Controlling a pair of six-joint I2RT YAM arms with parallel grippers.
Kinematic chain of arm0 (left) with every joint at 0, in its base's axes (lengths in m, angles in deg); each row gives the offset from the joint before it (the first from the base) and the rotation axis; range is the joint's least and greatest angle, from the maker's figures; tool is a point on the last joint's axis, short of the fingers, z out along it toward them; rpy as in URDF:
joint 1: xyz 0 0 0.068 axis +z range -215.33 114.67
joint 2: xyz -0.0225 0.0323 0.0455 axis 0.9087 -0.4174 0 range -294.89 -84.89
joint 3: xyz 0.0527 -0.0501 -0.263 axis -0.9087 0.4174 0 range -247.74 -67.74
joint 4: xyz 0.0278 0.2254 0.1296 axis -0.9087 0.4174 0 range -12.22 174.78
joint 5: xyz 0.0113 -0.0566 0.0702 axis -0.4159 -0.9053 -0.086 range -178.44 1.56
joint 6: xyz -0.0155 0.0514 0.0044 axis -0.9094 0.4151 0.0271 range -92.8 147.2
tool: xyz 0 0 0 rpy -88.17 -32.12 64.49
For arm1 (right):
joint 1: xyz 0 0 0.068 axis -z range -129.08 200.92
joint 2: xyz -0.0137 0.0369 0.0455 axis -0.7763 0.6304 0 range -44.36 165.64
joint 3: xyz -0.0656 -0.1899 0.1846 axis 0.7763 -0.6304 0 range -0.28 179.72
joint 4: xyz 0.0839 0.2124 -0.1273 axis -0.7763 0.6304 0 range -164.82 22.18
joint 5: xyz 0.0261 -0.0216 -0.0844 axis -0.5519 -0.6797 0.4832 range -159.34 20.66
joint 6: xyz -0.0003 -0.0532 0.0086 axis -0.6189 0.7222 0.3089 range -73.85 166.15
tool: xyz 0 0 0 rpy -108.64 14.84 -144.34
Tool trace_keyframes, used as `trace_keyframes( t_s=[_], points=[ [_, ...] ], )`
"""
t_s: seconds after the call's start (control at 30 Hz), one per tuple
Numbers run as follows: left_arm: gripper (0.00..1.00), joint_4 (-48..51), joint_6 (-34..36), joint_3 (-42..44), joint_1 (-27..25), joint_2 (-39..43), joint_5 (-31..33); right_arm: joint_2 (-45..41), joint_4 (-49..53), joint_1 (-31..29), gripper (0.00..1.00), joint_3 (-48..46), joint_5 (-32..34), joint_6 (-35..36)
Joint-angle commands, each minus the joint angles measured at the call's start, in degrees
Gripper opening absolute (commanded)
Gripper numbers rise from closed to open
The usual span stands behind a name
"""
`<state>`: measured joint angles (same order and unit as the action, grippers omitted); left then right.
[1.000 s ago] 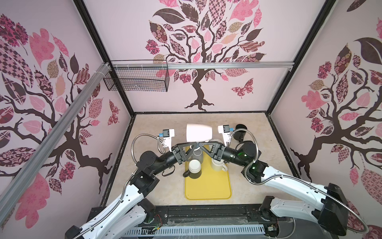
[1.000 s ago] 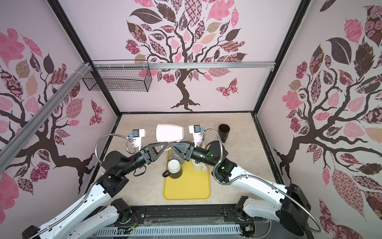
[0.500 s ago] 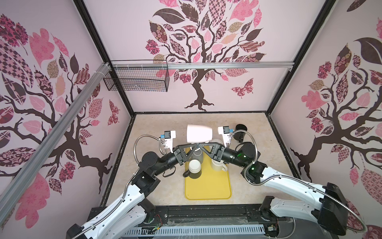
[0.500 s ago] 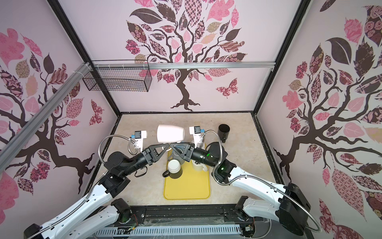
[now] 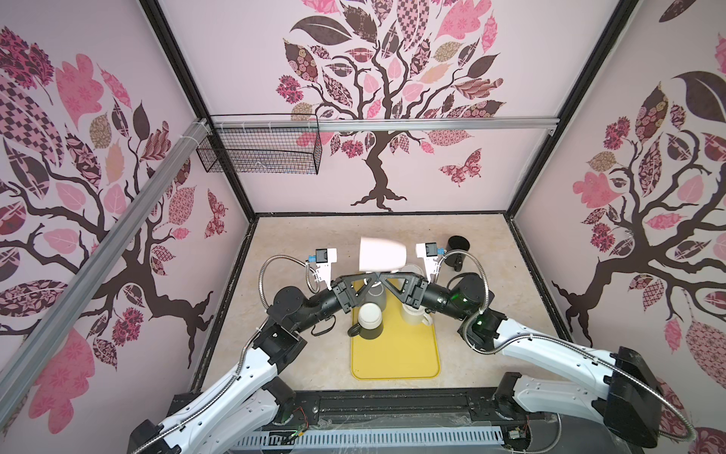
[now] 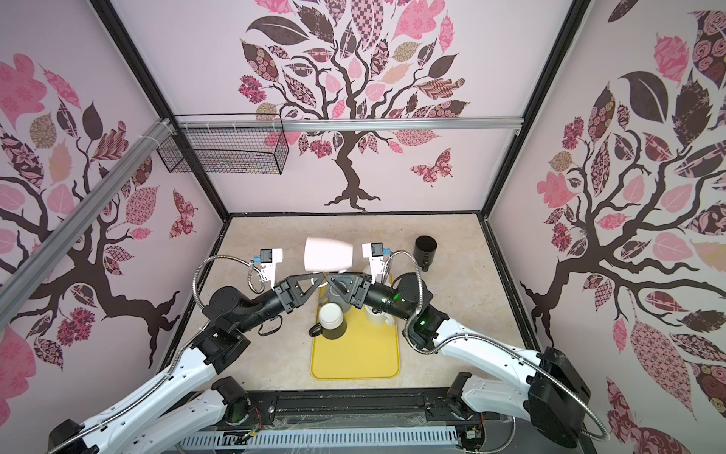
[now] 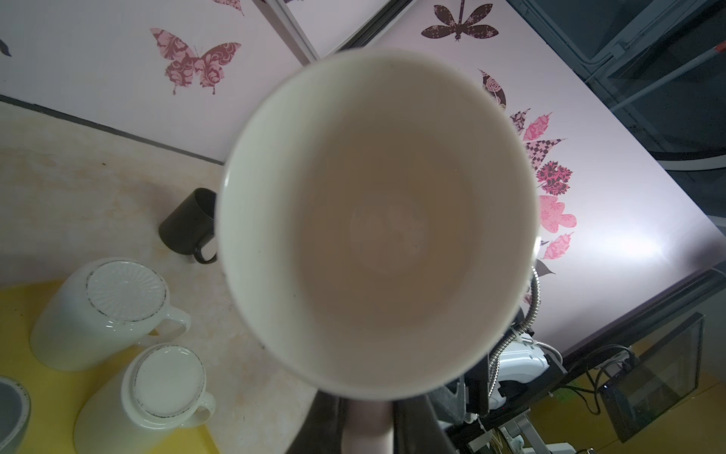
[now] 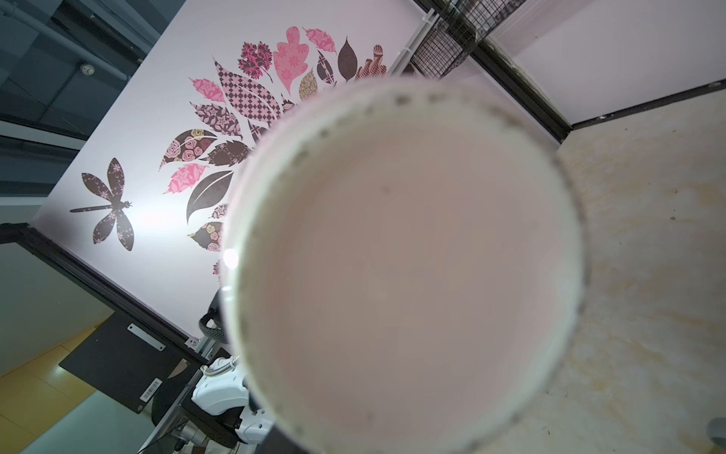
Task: Turn the mug right side up
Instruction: 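Carry the pink mug upright with the left gripper while the right withdraws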
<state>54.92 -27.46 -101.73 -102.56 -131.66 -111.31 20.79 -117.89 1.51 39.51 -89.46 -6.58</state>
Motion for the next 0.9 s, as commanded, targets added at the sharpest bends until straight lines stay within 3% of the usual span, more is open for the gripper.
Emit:
trace_keyframes(
  t_s=[0.0,0.1,0.23,0.4,0.63,0.73,0.87],
  points=[
    [0.0,-1.07,2.11,-0.46,0.49,0.21,6.27,-3.52,-1.22,-0.73,0.4,-0.31,0.26,2.56],
    [0.0,0.04,3.41,-0.8,0.57,0.45,7.46,-5.45,0.75,-0.69,0.53,-1.35,1.64,4.16],
    [0.0,1.94,6.15,-2.36,0.58,-0.2,8.29,-7.74,5.42,-0.69,0.81,-1.82,2.86,5.93],
    [0.0,9.89,11.9,-7.38,0.58,-2.65,11.23,-11.45,15.71,-0.68,1.0,-1.7,7.24,9.16],
    [0.0,26.85,20.78,-20.53,0.58,-12.05,16.24,-18.11,40.19,-0.54,1.0,3.69,24.43,17.05],
    [0.0,29.12,21.66,-24.5,0.42,-16.68,16.26,-18.61,48.58,-0.51,1.0,6.79,30.9,20.92],
    [0.0,30.47,23.62,-29.65,-1.0,-22.45,17.91,-21.14,52.1,-0.52,1.0,6.84,36.71,19.62]
  ],
)
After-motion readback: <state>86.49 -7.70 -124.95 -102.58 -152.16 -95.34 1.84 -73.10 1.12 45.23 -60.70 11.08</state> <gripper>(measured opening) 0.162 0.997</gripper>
